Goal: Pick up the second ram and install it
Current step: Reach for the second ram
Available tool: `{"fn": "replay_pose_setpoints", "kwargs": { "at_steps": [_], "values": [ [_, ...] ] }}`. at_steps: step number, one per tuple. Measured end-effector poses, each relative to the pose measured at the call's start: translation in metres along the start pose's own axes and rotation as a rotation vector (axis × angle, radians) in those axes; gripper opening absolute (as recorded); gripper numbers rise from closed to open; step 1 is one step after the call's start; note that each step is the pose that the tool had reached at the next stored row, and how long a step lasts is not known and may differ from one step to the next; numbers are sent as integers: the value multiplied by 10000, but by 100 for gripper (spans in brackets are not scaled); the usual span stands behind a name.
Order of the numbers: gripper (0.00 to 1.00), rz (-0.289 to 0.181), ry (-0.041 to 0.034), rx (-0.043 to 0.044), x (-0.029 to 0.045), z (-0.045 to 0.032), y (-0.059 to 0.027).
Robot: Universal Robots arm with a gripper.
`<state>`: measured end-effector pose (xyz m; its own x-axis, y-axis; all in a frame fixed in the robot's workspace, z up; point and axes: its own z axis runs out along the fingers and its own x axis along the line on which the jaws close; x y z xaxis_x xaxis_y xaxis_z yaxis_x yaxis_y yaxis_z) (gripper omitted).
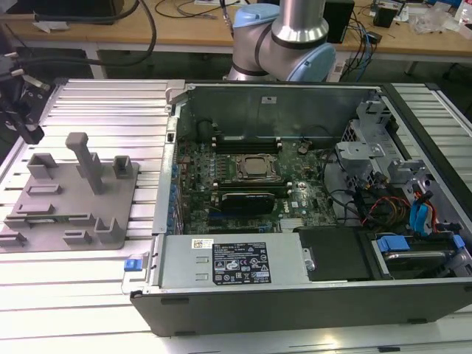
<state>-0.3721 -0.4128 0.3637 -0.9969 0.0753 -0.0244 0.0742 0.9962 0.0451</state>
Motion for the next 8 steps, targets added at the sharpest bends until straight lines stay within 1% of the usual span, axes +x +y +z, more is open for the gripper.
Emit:
{"fn": "replay_pose_setpoints", "kwargs": {
  "at_steps": [6, 8],
  "values": [
    [8, 0, 0, 0, 84, 51, -20],
    [8, 0, 0, -1, 133, 78, -30]
  ]
}}
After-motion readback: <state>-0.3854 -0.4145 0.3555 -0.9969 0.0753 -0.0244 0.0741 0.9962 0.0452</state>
